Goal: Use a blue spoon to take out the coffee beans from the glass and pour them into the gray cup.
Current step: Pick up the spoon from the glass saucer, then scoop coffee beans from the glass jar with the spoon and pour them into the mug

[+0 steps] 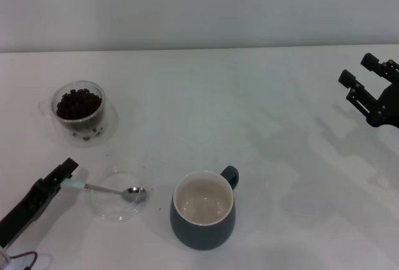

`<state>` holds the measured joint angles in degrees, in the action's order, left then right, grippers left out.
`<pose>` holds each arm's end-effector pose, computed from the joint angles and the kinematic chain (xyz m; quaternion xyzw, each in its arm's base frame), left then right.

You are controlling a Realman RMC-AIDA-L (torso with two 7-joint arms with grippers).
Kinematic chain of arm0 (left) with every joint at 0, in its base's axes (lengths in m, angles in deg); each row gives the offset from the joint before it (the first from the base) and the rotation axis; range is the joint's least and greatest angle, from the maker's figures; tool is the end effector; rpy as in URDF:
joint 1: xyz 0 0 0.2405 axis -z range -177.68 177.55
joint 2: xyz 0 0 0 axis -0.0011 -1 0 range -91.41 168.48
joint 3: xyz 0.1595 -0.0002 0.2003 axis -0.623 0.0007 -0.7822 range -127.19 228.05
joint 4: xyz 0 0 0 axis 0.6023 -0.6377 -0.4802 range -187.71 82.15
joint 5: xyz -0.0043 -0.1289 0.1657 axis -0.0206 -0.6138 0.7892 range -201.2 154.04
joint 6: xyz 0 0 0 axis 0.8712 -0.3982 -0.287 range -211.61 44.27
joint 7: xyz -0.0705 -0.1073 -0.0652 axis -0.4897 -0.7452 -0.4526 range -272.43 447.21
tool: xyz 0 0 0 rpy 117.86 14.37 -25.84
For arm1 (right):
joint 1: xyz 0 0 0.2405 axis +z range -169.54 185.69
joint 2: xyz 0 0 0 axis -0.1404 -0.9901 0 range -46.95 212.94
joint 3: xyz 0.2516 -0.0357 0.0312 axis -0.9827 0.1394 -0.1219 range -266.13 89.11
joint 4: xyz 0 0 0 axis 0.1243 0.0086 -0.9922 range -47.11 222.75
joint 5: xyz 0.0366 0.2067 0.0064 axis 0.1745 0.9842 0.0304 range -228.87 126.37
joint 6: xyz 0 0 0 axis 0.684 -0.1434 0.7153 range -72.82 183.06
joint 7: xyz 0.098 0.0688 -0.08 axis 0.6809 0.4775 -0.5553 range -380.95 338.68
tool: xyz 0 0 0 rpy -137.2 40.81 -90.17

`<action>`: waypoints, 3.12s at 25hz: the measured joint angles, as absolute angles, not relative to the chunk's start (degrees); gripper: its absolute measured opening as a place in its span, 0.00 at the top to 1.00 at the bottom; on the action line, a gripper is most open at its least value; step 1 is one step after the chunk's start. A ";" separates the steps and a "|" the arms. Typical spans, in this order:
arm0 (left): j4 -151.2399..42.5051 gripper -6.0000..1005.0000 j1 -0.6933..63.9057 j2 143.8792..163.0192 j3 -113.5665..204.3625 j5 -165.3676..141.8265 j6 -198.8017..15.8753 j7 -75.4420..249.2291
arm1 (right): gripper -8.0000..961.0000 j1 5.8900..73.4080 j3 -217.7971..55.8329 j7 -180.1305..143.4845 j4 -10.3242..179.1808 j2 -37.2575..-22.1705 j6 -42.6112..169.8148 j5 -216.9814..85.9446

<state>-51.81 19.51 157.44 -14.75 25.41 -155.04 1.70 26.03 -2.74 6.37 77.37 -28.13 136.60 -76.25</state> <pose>-0.3569 0.2548 -0.0582 -0.5772 -0.6461 -0.4374 0.2410 0.3386 0.2915 0.0303 -0.8010 0.1358 0.3443 0.4705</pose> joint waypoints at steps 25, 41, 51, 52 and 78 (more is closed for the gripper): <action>-51.83 0.86 19.18 157.71 -14.16 24.93 -154.71 2.40 | 0.44 25.70 -2.74 6.29 77.37 -27.99 136.40 -76.13; -62.73 0.86 12.51 157.35 -14.09 23.57 -159.65 4.36 | 0.44 25.48 -2.79 5.14 77.37 -28.23 136.42 -75.86; -69.49 0.86 11.96 154.19 -13.65 23.45 -165.39 3.53 | 0.44 25.76 -2.83 4.90 77.37 -28.37 136.18 -75.84; -69.49 0.86 11.96 154.19 -13.65 23.45 -165.39 3.53 | 0.44 25.73 -2.82 4.90 77.37 -28.39 136.18 -75.84; -76.87 0.86 24.46 139.53 -9.93 38.71 -151.53 -14.37 | 0.44 25.44 -3.81 2.73 76.59 -30.14 138.51 -75.86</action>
<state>-76.87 24.46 139.53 -9.93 38.71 -151.53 -14.37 25.44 -3.81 2.73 76.59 -30.14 138.51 -75.86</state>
